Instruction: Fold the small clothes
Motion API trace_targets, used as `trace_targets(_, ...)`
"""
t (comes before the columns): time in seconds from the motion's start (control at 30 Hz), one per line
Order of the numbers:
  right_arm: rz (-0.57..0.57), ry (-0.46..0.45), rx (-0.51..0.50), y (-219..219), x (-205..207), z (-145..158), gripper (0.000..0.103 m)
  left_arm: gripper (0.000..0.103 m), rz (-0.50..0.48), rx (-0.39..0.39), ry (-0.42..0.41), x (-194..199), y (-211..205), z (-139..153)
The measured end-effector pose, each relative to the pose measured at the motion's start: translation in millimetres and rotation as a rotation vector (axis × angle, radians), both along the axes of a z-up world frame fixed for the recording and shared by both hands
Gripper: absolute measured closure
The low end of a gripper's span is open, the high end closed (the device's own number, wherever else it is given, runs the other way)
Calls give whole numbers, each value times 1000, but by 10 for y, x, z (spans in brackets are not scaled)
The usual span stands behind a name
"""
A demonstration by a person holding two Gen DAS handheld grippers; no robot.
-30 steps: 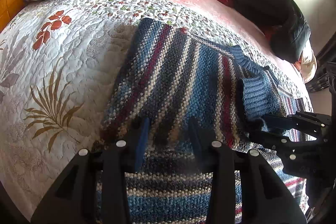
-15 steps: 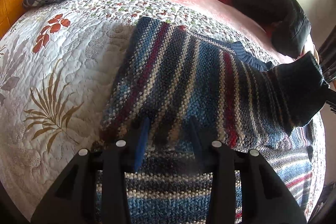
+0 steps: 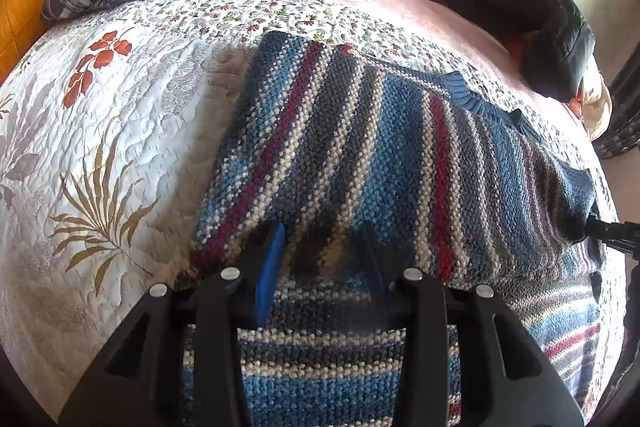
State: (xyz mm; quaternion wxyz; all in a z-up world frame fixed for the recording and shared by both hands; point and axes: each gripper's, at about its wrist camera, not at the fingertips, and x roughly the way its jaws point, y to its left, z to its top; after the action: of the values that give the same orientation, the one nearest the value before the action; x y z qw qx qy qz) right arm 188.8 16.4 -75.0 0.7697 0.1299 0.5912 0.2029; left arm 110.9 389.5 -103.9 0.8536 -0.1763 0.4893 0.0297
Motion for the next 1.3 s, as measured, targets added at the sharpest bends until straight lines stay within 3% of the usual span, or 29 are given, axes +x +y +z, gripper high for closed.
trace_targets(0.07, -15, -7, 24, -95, -11, 36, 80, 65, 3, 14, -17, -7, -9, 114)
trace_targets(0.13, -19, -18, 102, -183, -3, 106, 64, 64, -4, 14, -59, -15, -49, 245)
trace_targets(0.2, -10, -13, 110, -166, 38, 119, 50, 64, -23, 7, -91, 16, -142, 342)
trace_targets(0.23, -7, -5, 102, -141, 66, 98, 50, 62, -35, 3, -96, 45, -209, 359)
trace_targets(0.3, -3, 29, 104, -83, 135, 2, 52, 62, -56, -7, -89, 113, -329, 341)
trace_targets(0.47, -28, 56, 3, -72, 166, -128, 86, 62, -103, 17, -39, 240, -560, 152)
trace_targets(0.53, -23, 49, -20, -81, 131, -165, 87, 61, -104, 18, -3, 254, -568, 37)
trace_targets(0.63, -8, 20, -55, -58, 82, -187, 87, 61, -99, 0, -17, 224, -531, -29)
trace_targets(0.77, -8, -28, -93, -24, 17, -125, 86, 61, -80, -2, 0, 209, -516, 10)
trace_targets(0.8, -14, -42, -90, -34, -21, -67, 81, 61, -73, -1, 9, 177, -518, 61)
trace_targets(0.93, -18, -125, -29, -287, -444, 363, 70, 55, -98, 0, -22, -282, -538, 402)
trace_targets(1.07, 26, -166, -115, -619, -1220, 625, 58, 44, -105, 20, -1, -1086, -483, 627)
trace_targets(1.3, 6, -43, -149, -1185, -2574, 497, 53, 40, -77, 69, 159, -2407, -421, 590)
